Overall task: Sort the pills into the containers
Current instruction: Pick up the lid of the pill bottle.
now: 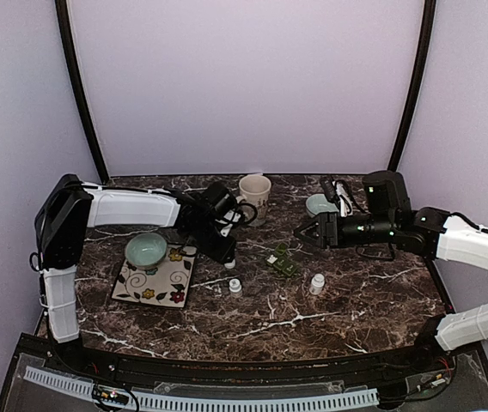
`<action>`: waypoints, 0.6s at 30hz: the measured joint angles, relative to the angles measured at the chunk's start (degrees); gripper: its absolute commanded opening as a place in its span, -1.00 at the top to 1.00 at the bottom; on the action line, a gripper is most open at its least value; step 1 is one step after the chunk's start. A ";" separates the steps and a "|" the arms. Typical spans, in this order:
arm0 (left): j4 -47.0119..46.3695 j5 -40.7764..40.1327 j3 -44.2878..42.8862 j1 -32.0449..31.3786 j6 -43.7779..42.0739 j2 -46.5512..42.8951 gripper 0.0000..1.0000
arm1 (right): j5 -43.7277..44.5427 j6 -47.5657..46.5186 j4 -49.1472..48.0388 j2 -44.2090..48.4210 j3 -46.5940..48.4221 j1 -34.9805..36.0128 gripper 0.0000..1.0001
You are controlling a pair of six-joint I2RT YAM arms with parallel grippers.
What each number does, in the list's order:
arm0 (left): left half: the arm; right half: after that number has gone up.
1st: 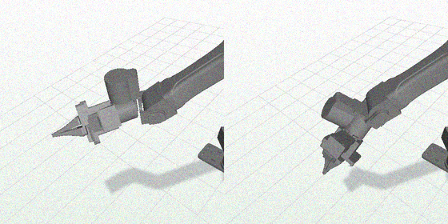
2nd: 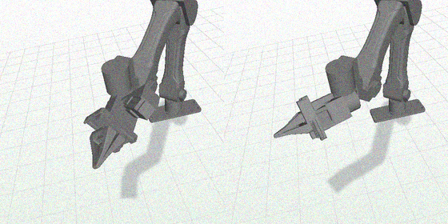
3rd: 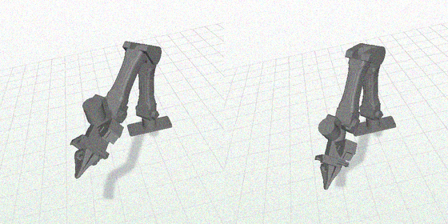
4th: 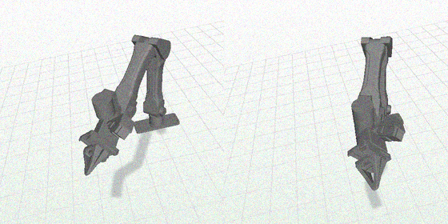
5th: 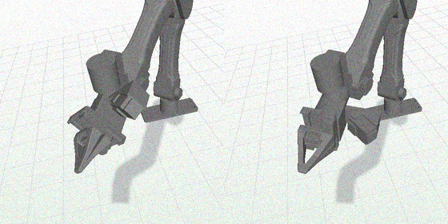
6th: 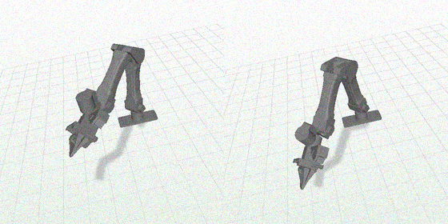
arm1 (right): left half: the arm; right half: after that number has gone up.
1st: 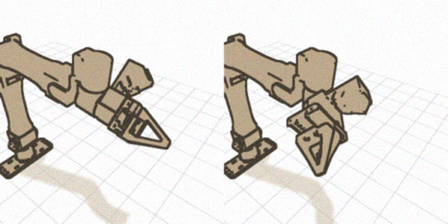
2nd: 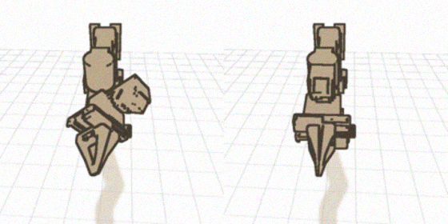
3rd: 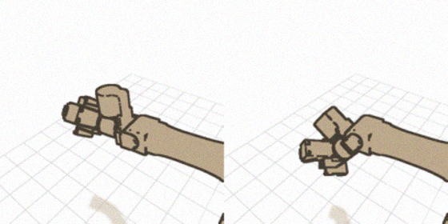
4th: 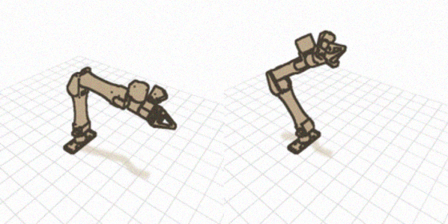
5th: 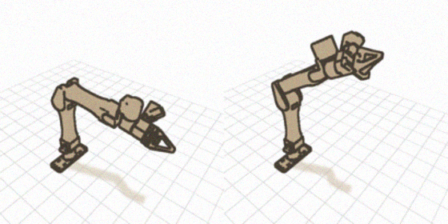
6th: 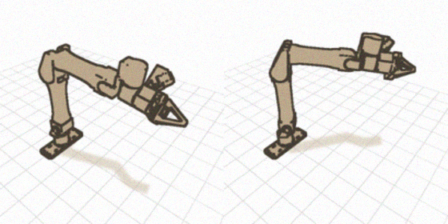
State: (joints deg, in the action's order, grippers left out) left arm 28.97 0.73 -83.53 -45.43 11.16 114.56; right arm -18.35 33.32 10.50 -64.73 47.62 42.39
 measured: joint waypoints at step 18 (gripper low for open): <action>1.18 2.08 -3.26 2.73 -0.04 3.48 0.42 | 0.02 -0.52 0.04 -1.33 0.17 0.00 -0.06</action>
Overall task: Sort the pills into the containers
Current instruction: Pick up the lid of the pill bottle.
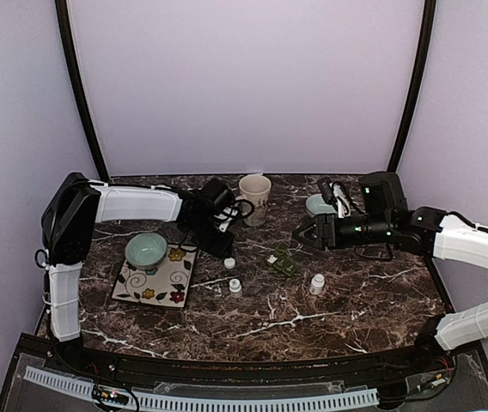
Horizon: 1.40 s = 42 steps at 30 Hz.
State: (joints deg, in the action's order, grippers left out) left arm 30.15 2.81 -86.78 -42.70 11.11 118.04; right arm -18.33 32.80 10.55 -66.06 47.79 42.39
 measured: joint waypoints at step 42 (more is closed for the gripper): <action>8.41 -1.36 -7.89 -3.19 -2.97 6.60 1.00 | 0.90 -2.32 1.42 -1.55 1.18 0.00 -0.07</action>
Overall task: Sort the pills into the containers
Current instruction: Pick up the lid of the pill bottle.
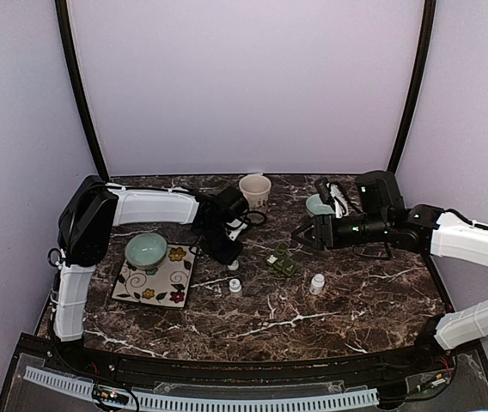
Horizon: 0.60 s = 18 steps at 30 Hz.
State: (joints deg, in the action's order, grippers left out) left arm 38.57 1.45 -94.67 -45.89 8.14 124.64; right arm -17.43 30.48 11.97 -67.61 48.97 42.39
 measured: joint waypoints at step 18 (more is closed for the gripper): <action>-7.72 4.98 6.71 1.66 1.64 -3.61 1.00 | 2.45 0.00 0.90 0.83 0.11 0.00 -0.07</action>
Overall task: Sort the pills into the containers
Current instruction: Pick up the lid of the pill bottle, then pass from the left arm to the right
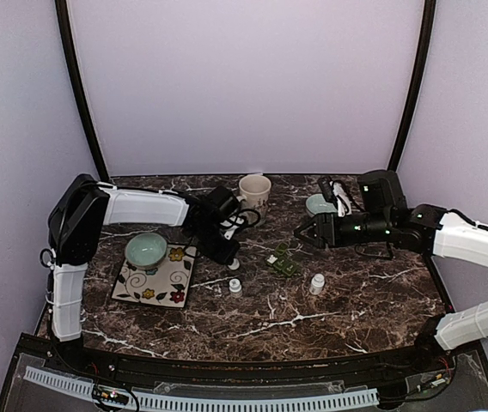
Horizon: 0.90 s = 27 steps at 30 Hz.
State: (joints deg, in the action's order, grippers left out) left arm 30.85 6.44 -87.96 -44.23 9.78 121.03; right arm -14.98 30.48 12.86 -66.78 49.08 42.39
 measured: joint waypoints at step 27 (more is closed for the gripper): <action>-21.88 25.57 6.32 3.98 12.24 -14.34 1.00 | -12.28 13.22 -24.26 -3.10 -6.40 -0.22 -0.46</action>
State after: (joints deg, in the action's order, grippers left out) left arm 8.97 32.01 -81.65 -40.25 22.02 106.69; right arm -27.27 43.70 -11.40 -69.89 42.68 42.17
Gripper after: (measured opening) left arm 0.008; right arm 0.703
